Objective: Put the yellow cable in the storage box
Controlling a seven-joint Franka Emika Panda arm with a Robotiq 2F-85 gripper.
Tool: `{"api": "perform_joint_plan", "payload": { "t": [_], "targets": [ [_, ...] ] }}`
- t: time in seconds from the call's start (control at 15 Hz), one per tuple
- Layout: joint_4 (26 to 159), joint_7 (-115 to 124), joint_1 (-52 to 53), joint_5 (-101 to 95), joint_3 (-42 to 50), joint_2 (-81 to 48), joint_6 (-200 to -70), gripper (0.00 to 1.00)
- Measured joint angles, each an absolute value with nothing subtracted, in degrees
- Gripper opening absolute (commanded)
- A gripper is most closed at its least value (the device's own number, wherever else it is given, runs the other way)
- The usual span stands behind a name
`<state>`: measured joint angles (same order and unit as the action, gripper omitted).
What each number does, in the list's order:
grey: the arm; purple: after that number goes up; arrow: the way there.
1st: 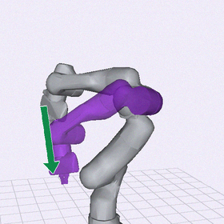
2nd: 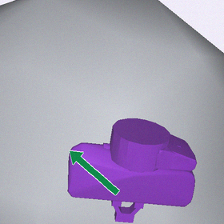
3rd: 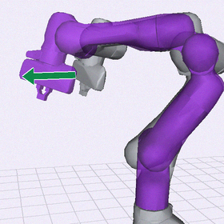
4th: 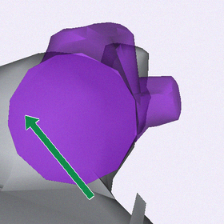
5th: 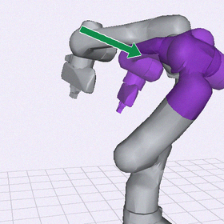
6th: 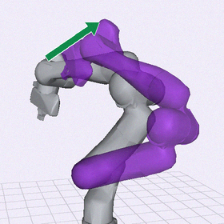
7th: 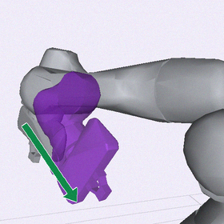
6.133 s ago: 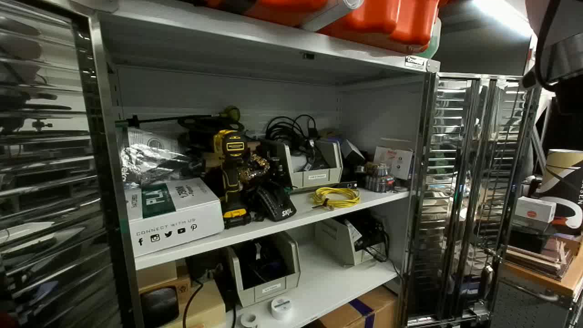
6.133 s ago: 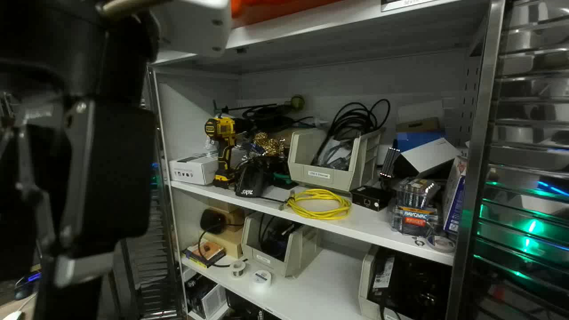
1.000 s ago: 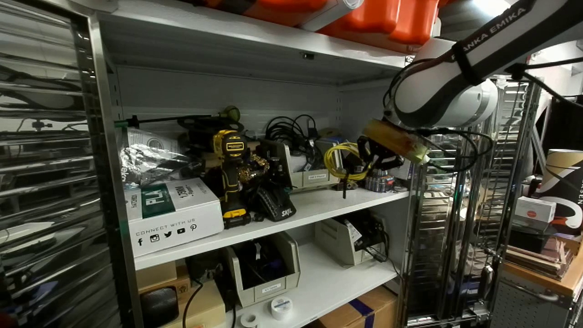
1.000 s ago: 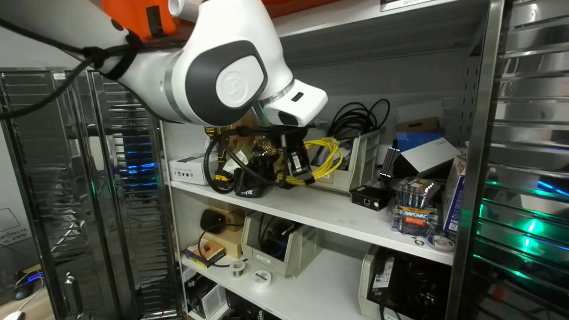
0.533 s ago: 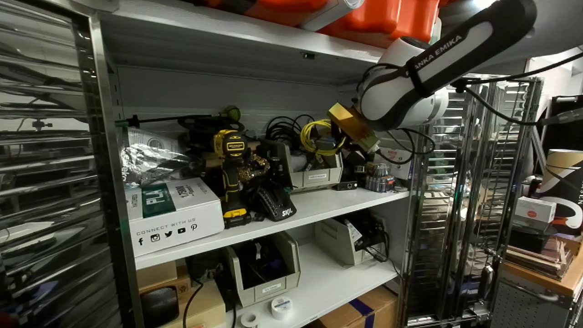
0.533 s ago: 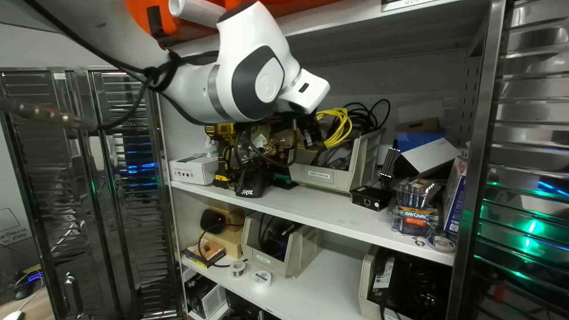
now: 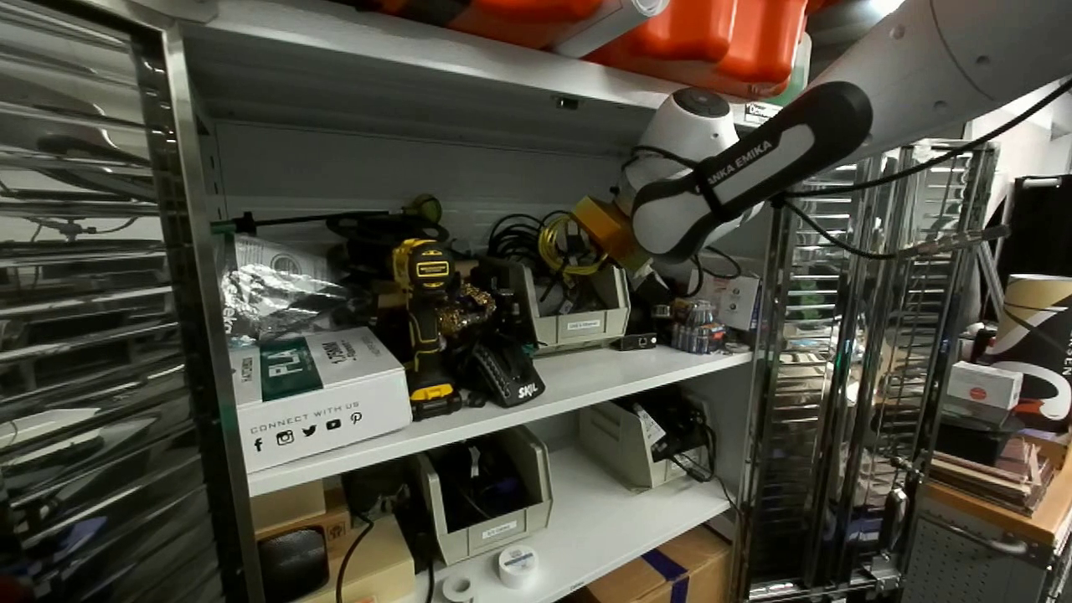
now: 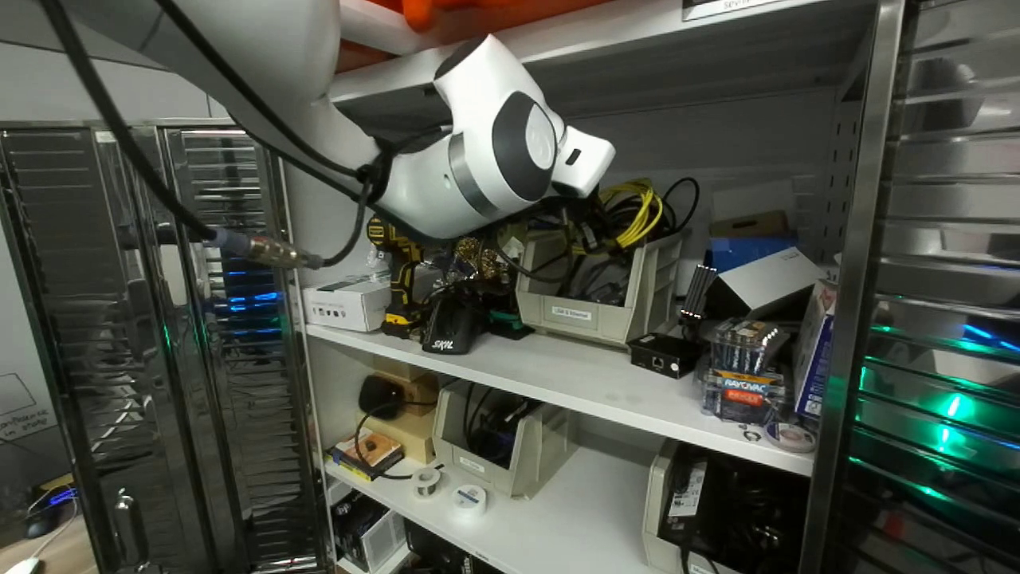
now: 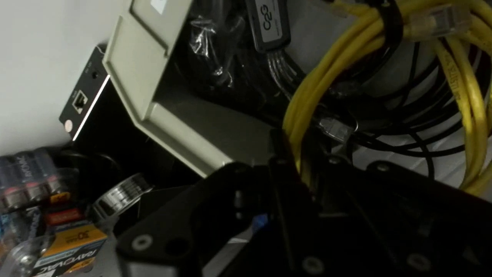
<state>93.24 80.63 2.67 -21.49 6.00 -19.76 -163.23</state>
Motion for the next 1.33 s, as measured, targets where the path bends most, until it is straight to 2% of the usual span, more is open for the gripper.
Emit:
{"api": "perform_joint_plan", "payload": {
  "t": [0.33, 0.4, 0.47, 1.0, 1.07, 1.33],
  "targets": [
    [87.11, 82.07, 4.20, -22.08, 6.80, -24.89, -161.56, 0.05],
    [86.11, 82.06, 4.21, -22.08, 6.81, -25.46, -160.56, 0.36],
    [85.58, 81.96, 4.21, -22.08, 6.81, -25.91, -159.67, 0.36],
    [85.53, 64.41, 2.71, -9.03, 4.08, -26.36, -155.53, 0.97],
    [85.86, 61.15, 2.07, -6.20, 3.06, -26.12, -155.19, 1.00],
    [90.23, 48.18, -0.42, 4.04, -0.39, -22.77, -151.94, 1.00]
  ]
}}
